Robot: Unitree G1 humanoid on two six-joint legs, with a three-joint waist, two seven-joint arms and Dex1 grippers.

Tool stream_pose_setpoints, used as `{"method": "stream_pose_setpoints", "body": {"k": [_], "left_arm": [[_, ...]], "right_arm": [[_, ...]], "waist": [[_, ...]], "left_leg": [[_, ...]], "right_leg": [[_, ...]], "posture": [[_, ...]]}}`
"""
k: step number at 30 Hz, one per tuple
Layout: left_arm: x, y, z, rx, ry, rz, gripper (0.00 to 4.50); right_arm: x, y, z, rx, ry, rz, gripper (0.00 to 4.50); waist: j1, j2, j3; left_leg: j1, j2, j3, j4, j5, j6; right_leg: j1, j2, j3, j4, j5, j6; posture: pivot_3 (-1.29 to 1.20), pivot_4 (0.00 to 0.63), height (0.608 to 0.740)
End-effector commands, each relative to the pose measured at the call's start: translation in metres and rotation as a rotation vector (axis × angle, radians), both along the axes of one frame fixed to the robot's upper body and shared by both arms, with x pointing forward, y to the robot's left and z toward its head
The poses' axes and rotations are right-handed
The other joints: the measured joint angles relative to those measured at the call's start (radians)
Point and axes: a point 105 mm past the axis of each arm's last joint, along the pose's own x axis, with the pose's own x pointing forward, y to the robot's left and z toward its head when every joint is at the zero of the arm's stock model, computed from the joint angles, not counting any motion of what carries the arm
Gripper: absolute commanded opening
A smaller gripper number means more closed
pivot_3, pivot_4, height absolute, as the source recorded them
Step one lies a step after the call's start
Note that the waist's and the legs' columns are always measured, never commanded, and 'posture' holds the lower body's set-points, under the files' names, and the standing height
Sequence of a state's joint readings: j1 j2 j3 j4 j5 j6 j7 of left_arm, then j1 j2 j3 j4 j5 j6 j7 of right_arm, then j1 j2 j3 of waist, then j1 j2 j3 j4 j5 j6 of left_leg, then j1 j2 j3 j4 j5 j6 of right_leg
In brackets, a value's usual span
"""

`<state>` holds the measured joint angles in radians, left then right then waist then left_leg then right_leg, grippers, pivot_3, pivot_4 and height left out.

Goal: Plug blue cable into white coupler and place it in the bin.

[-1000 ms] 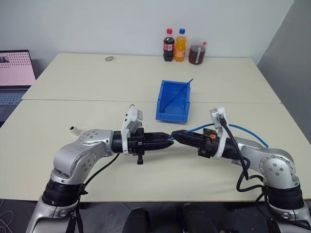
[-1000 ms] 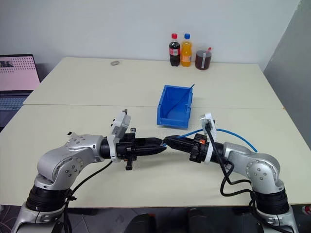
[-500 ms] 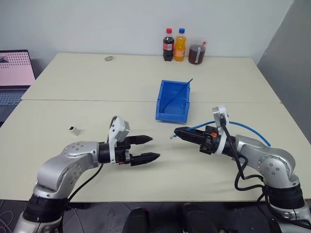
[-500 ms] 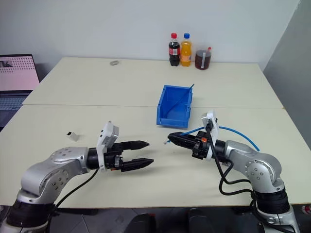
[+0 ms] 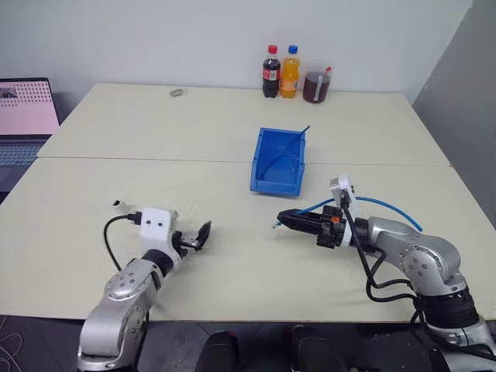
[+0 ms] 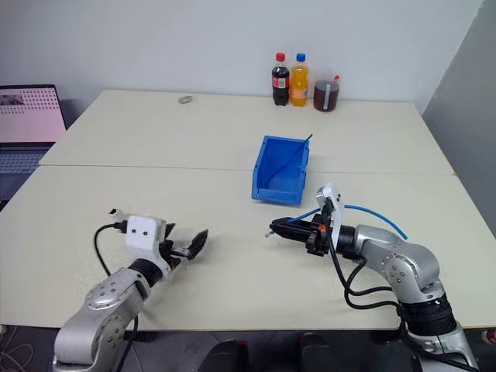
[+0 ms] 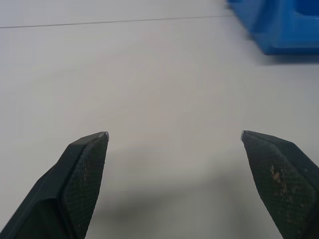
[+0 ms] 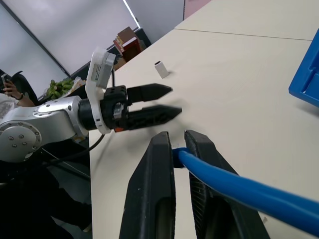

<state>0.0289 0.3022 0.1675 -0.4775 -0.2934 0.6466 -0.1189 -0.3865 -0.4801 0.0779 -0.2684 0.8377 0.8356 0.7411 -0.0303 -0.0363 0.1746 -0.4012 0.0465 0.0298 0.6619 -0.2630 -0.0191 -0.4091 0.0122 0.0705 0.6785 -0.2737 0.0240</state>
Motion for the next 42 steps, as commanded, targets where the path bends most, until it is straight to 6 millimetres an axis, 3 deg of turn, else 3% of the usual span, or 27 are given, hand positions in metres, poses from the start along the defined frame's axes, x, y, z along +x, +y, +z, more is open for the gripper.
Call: {"method": "stream_pose_setpoints", "body": {"k": [1,8,16,42], "left_arm": [[0.004,0.012,0.019,0.016,-0.084,0.145,4.50],[0.012,0.036,0.020,-0.062,-0.107,0.549,4.50],[0.021,0.052,0.014,-0.104,-0.046,0.810,4.50],[0.058,0.091,0.013,-0.178,-0.011,1.053,4.50]], "right_arm": [[0.000,0.004,0.011,0.011,-0.063,0.033,0.10],[0.001,0.001,0.011,-0.009,-0.069,0.040,0.10],[0.002,-0.001,0.012,-0.017,-0.072,0.039,0.10],[0.002,-0.004,0.014,-0.037,-0.072,0.041,0.10]], "waist": [[0.000,0.000,0.000],[0.001,-0.001,0.000],[0.001,-0.002,0.000],[0.001,-0.003,0.000]], "left_leg": [[0.000,0.000,0.000,0.000,0.000,0.000],[0.000,-0.001,0.000,0.000,0.000,0.000],[0.000,-0.002,0.000,0.000,0.000,0.000],[0.000,-0.002,0.000,0.001,0.000,-0.001]], "right_leg": [[0.000,0.000,0.000,0.000,0.000,0.000],[0.001,0.001,0.000,0.000,0.001,0.000],[0.001,0.002,0.000,0.000,0.001,0.000],[0.001,0.002,-0.004,0.000,0.003,-0.002]], "posture": [[0.00,0.150,0.740],[0.00,0.150,0.740],[0.00,0.150,0.740],[0.00,0.150,0.740]]}}
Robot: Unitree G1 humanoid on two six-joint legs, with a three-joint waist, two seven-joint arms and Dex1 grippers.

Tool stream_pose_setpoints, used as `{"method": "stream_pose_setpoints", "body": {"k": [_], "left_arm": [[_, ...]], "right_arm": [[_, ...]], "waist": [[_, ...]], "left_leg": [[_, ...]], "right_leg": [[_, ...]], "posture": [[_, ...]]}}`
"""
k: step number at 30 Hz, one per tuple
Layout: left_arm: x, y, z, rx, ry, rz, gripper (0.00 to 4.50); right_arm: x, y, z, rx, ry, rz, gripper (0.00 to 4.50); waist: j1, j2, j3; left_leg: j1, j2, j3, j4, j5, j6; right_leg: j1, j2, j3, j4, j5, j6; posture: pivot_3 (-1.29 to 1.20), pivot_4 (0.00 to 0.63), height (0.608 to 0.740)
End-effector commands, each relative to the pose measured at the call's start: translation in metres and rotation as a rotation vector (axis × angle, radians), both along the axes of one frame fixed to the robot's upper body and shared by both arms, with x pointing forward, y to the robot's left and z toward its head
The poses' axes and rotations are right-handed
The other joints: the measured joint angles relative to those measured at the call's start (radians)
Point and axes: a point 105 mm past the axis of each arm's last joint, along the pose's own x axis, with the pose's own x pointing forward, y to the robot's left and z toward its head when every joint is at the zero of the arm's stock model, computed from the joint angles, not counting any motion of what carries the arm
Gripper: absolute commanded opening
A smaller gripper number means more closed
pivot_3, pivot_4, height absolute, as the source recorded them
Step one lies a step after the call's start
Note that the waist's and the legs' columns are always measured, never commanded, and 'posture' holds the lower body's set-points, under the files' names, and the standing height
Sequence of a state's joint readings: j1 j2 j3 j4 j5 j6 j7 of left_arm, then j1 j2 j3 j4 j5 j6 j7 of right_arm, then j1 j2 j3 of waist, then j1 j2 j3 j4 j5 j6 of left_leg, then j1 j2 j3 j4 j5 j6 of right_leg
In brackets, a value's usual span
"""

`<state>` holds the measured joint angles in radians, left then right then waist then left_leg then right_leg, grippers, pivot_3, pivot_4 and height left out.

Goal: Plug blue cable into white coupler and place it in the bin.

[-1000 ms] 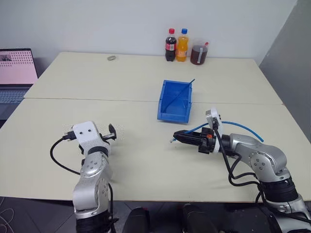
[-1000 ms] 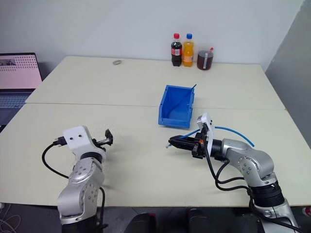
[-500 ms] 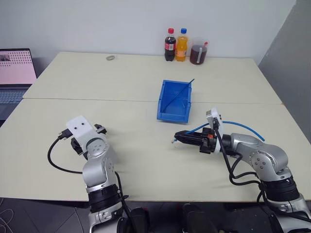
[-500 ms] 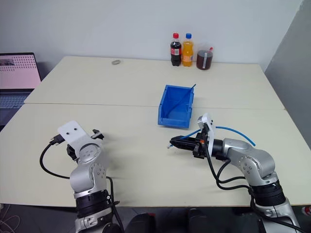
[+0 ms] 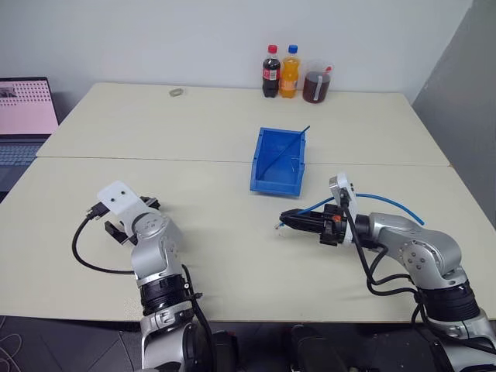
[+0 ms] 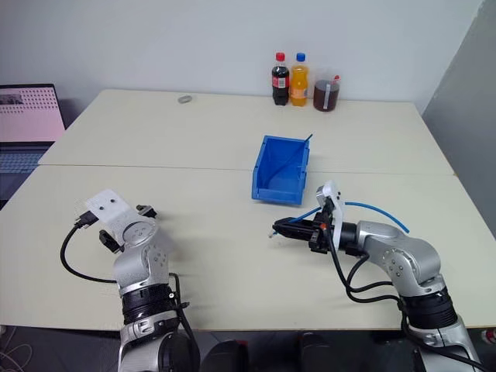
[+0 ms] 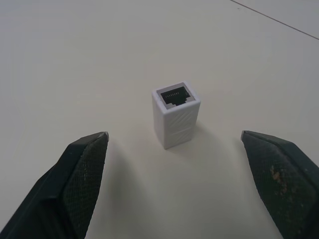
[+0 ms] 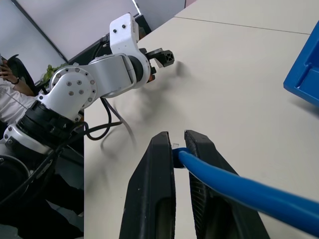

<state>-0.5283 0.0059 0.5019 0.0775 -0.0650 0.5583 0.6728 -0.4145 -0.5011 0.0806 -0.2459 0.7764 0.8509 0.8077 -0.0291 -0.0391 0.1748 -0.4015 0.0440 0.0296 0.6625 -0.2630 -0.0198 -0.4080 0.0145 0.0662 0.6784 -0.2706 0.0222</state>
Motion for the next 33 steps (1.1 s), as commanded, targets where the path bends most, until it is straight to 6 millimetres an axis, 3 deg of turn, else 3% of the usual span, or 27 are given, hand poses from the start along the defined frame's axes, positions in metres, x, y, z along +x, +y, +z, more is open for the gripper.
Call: {"method": "stream_pose_setpoints", "body": {"k": [1,10,13,28,33], "left_arm": [[0.007,0.010,0.016,0.019,-0.053,0.043,4.50],[0.015,0.013,0.017,0.012,-0.055,0.058,4.50],[0.015,0.013,0.015,0.007,-0.055,0.059,4.03],[0.012,0.018,0.015,0.015,-0.068,0.071,0.83],[0.009,0.019,0.011,0.039,-0.054,0.031,0.79]], "right_arm": [[-0.001,0.000,0.015,0.018,-0.057,0.019,0.10],[-0.001,0.000,0.015,0.019,-0.054,0.018,0.10],[-0.001,0.000,0.015,0.019,-0.053,0.016,0.10],[-0.002,0.001,0.014,0.022,-0.049,0.015,0.10],[-0.002,0.001,0.014,0.022,-0.050,0.008,0.10]], "waist": [[0.000,0.000,0.000],[0.000,0.000,0.000],[0.000,0.000,0.000],[0.000,0.000,0.000],[0.000,0.000,0.000]], "left_leg": [[0.000,0.000,0.000,0.000,0.000,0.000],[0.000,0.000,0.000,0.000,0.000,0.000],[0.000,0.000,0.000,0.000,0.000,-0.001],[0.000,0.000,0.000,0.000,0.000,-0.001],[0.000,0.000,0.000,0.000,0.000,-0.001]], "right_leg": [[0.000,0.000,0.000,0.000,0.000,0.000],[0.000,0.000,0.000,0.000,0.000,0.000],[0.000,0.000,-0.001,0.000,0.000,0.000],[0.000,0.000,-0.001,0.000,0.000,0.000],[0.000,0.000,-0.001,0.000,0.000,0.000]], "posture": [[0.00,0.150,0.740],[0.00,0.150,0.740],[0.00,0.150,0.740],[0.00,0.150,0.740],[0.00,0.150,0.740]]}}
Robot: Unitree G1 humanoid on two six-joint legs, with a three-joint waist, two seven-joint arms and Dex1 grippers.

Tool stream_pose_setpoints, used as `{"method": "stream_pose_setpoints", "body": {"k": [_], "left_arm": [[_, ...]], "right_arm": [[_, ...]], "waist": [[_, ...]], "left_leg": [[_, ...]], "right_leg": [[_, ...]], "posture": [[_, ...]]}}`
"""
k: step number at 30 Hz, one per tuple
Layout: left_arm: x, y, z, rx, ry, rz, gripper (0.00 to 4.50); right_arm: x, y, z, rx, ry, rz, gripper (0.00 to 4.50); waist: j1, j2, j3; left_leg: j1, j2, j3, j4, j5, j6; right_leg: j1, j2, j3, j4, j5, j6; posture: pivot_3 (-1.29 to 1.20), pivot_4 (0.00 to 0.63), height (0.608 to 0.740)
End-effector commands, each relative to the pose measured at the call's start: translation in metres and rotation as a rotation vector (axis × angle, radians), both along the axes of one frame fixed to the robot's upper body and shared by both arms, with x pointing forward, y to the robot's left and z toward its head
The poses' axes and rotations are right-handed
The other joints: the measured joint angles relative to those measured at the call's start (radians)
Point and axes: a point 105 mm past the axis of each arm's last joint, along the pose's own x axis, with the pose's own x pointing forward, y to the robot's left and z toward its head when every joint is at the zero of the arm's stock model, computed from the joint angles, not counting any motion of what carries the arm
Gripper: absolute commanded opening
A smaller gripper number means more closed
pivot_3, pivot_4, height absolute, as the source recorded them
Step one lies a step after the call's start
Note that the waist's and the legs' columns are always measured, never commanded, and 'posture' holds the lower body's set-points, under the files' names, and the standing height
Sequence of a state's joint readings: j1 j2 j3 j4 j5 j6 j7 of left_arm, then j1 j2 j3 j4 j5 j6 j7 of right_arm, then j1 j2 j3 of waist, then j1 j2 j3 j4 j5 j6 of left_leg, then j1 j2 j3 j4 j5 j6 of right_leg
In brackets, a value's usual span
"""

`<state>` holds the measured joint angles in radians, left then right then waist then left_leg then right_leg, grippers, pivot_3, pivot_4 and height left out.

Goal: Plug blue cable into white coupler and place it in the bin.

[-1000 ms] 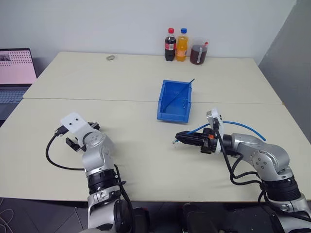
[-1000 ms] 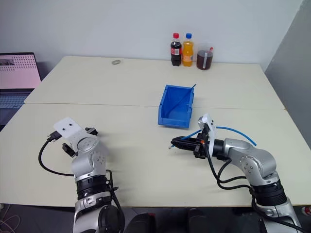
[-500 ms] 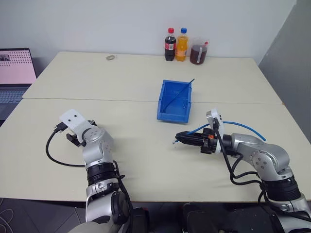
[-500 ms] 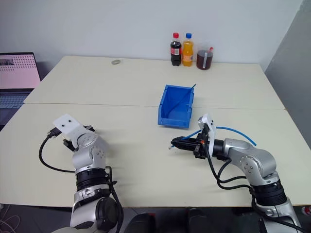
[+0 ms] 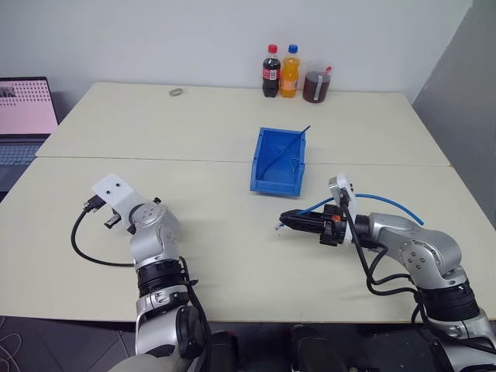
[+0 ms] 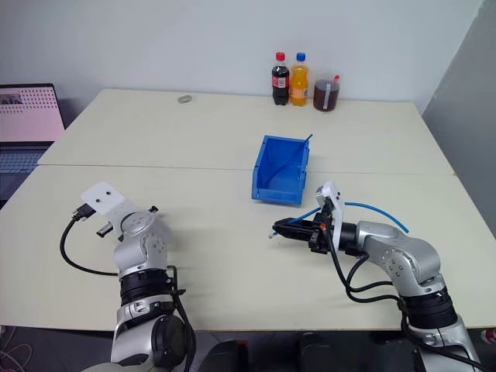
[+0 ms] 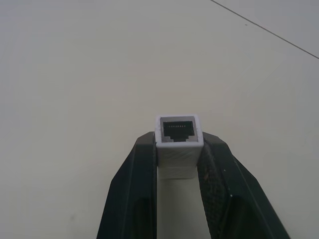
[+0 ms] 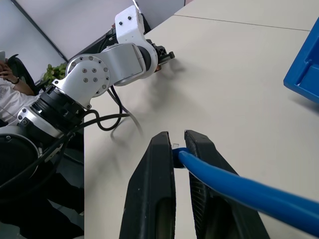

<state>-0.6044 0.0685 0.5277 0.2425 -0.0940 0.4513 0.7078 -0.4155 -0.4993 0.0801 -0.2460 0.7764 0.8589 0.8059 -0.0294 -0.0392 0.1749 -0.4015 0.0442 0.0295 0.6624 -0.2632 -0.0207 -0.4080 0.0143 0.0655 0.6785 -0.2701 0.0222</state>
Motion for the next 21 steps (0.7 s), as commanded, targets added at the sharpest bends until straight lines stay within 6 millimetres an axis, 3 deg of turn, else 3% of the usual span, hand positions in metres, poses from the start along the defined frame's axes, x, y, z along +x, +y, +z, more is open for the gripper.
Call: {"method": "stream_pose_setpoints", "body": {"k": [1,6,11,15,18,21], "left_arm": [[-0.002,0.005,0.009,0.062,-0.032,-0.059,0.79],[0.005,-0.021,0.027,0.203,-0.105,-0.478,0.79],[-0.001,-0.075,0.034,0.273,-0.095,-1.058,0.79],[-0.025,-0.137,0.033,0.337,0.002,-1.636,0.79],[-0.046,-0.164,0.029,0.411,0.100,-1.977,0.79],[-0.067,-0.177,0.019,0.471,0.224,-2.274,0.79]], "right_arm": [[-0.002,0.000,0.014,0.025,-0.057,0.006,0.10],[-0.002,-0.003,0.016,0.030,-0.067,-0.028,0.10],[-0.009,-0.011,0.014,0.016,-0.086,-0.077,0.10],[-0.020,-0.015,0.006,-0.029,-0.097,-0.091,0.10],[-0.025,-0.015,0.002,-0.059,-0.110,-0.094,0.10],[-0.028,-0.015,0.000,-0.088,-0.133,-0.097,0.10]], "waist": [[0.000,0.000,0.000],[-0.002,0.000,0.000],[-0.001,0.000,0.000],[0.000,0.000,0.000],[-0.001,0.001,0.001],[-0.004,0.002,0.001]], "left_leg": [[0.000,0.000,0.000,0.000,0.000,0.000],[0.000,0.000,0.000,-0.001,0.000,-0.001],[0.000,0.001,0.000,-0.001,0.000,-0.003],[0.001,0.000,0.001,-0.001,0.000,-0.003],[0.001,0.000,0.001,-0.001,0.000,-0.002],[0.001,0.001,0.001,-0.001,0.000,-0.002]], "right_leg": [[0.000,0.000,0.000,0.000,0.000,0.000],[0.000,0.000,0.000,0.001,0.000,0.000],[-0.001,0.000,0.000,0.001,0.000,0.000],[-0.001,0.000,0.000,0.001,-0.001,0.000],[-0.001,0.000,0.000,0.000,-0.003,0.002],[-0.001,0.001,0.001,0.000,-0.004,0.002]], "posture": [[0.00,0.150,0.740],[0.00,0.150,0.740],[0.00,0.150,0.740],[0.00,0.150,0.740],[0.00,0.150,0.740],[0.00,0.150,0.740]]}}
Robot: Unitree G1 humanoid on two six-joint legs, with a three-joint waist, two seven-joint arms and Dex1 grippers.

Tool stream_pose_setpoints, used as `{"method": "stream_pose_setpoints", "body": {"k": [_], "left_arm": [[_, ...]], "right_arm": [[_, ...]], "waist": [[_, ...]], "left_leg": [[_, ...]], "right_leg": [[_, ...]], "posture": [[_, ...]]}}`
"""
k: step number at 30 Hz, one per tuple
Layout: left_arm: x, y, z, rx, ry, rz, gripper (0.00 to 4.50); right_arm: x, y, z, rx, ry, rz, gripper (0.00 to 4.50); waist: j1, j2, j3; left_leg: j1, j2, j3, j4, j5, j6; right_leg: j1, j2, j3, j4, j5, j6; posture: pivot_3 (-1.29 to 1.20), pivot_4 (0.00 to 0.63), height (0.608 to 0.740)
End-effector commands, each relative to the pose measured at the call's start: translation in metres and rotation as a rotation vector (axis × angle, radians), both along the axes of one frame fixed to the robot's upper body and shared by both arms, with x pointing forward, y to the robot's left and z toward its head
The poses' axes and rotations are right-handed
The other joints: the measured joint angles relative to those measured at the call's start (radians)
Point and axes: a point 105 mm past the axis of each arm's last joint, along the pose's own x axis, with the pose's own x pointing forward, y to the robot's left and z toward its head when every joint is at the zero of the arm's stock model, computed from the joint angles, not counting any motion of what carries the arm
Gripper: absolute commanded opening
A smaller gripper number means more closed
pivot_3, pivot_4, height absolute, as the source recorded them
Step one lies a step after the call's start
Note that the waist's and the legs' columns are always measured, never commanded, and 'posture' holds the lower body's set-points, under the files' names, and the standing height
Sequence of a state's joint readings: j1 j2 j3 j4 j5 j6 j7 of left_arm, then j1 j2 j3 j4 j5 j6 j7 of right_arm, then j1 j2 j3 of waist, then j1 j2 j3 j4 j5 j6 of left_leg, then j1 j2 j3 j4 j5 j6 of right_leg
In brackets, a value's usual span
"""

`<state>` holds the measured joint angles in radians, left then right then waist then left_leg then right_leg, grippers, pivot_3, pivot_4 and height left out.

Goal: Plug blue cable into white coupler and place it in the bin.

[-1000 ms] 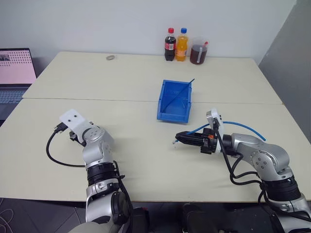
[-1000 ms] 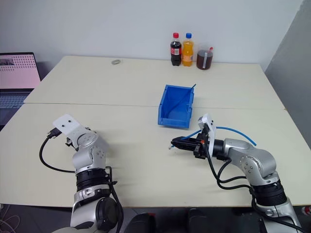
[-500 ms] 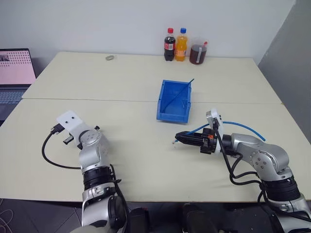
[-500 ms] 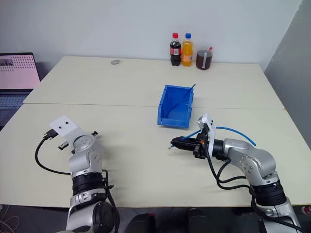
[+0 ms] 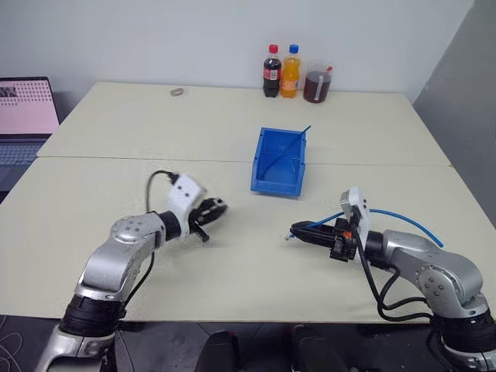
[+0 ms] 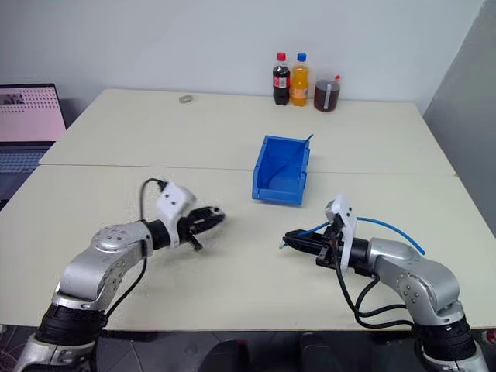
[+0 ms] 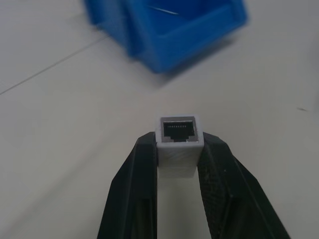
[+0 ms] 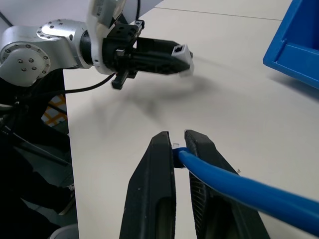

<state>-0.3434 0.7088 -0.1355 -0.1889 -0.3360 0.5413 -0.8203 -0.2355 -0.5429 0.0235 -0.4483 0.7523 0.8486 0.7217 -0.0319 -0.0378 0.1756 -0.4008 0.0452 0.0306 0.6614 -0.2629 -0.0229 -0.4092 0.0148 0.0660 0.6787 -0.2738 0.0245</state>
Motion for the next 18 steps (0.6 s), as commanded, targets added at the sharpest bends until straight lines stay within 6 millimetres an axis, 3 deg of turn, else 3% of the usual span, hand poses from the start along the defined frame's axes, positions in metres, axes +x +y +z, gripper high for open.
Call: {"method": "stream_pose_setpoints", "body": {"k": [1,6,13,18], "left_arm": [[-0.030,-0.018,-0.004,0.147,0.044,-0.385,0.79],[-0.036,-0.014,-0.024,0.340,0.078,-0.620,0.79],[-0.032,-0.025,-0.037,0.371,0.075,-0.682,0.79],[-0.037,-0.030,-0.038,0.365,0.083,-0.698,0.79]], "right_arm": [[-0.006,0.001,0.009,-0.031,-0.088,0.007,0.10],[-0.010,0.003,0.006,-0.097,-0.160,0.013,0.10],[-0.009,0.015,0.008,-0.127,-0.236,0.043,0.10],[-0.008,0.038,0.003,-0.151,-0.255,0.126,0.10]], "waist": [[-0.002,0.000,0.000],[-0.001,0.002,0.001],[0.001,0.002,0.001],[0.004,0.002,0.000]], "left_leg": [[0.000,0.000,0.000,0.000,0.000,0.000],[0.000,0.001,0.000,-0.001,0.000,0.000],[-0.001,0.000,0.000,0.000,0.000,0.001],[0.000,0.000,0.000,0.001,0.000,0.001]], "right_leg": [[0.000,0.000,0.000,0.000,0.000,0.000],[-0.002,0.002,0.000,0.001,-0.002,-0.003],[-0.001,0.001,0.000,0.001,-0.002,-0.002],[0.000,0.001,0.000,0.001,-0.002,-0.001]], "posture": [[0.00,0.150,0.740],[0.00,0.150,0.740],[0.00,0.150,0.740],[0.00,0.150,0.740]]}}
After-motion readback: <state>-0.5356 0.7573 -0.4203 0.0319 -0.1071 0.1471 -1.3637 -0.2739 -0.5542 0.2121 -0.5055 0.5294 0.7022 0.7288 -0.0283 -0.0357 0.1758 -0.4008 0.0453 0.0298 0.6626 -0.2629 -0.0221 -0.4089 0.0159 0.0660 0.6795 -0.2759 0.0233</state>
